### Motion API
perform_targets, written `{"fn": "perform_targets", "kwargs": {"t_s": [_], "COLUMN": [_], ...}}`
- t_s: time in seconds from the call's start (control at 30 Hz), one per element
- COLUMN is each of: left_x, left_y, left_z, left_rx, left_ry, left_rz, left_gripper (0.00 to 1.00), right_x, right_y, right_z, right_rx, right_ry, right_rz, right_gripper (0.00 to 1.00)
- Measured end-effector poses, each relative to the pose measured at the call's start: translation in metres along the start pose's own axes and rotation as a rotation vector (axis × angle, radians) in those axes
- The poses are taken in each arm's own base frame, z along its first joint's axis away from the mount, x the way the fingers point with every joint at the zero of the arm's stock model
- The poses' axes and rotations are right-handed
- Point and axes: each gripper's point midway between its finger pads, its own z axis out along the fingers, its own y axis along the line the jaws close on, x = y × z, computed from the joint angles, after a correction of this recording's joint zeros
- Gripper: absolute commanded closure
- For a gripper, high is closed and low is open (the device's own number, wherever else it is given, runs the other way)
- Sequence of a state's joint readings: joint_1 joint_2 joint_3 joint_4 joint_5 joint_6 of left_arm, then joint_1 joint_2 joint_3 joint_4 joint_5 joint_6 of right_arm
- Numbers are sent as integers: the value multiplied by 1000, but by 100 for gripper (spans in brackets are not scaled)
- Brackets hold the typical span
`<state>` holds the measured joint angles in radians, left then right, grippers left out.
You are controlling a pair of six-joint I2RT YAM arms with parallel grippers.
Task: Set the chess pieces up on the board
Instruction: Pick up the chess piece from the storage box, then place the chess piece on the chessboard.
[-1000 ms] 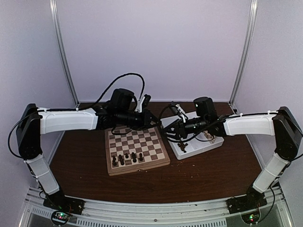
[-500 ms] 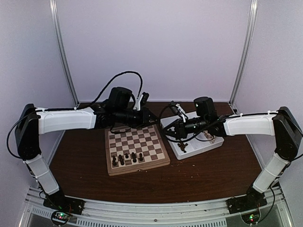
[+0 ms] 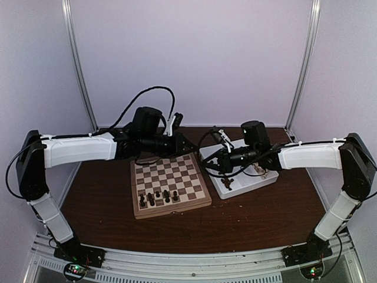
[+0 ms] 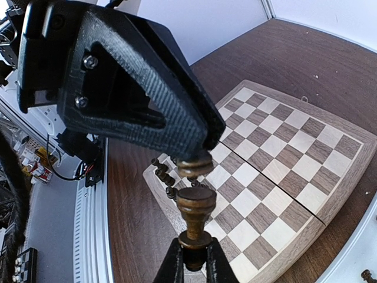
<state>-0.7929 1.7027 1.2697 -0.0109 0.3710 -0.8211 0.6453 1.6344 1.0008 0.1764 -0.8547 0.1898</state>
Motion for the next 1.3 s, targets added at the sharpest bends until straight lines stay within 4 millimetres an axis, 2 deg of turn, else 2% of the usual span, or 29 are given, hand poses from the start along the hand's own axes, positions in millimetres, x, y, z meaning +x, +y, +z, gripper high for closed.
{"fn": "perform_targets", "kwargs": {"t_s": [0.33,0.57,0.87,1.07,1.3], "left_x": [-9,16,40,66,82], "left_y": [14,50,60,80,96], "left_z": [-21,-20,-13,-12,-7], "left_rx": [-125,-258,-296,-321,-331], "left_ry": [-46,7,73,140,167], "left_rz": [117,217,350,382,393], "left_gripper": [100,100,100,100,100], "right_x": [4,18,16,12,13], "right_y": [-9,-25,-46,-52,-58], "right_z": [0,-6,-22,-25,-29], "right_rx": [44,121,218,242,273], "right_ry": [-3,-19,-96,-139,-158], "right_rz": [5,26,53,62,70], "right_gripper": [100,100,100,100,100]}}
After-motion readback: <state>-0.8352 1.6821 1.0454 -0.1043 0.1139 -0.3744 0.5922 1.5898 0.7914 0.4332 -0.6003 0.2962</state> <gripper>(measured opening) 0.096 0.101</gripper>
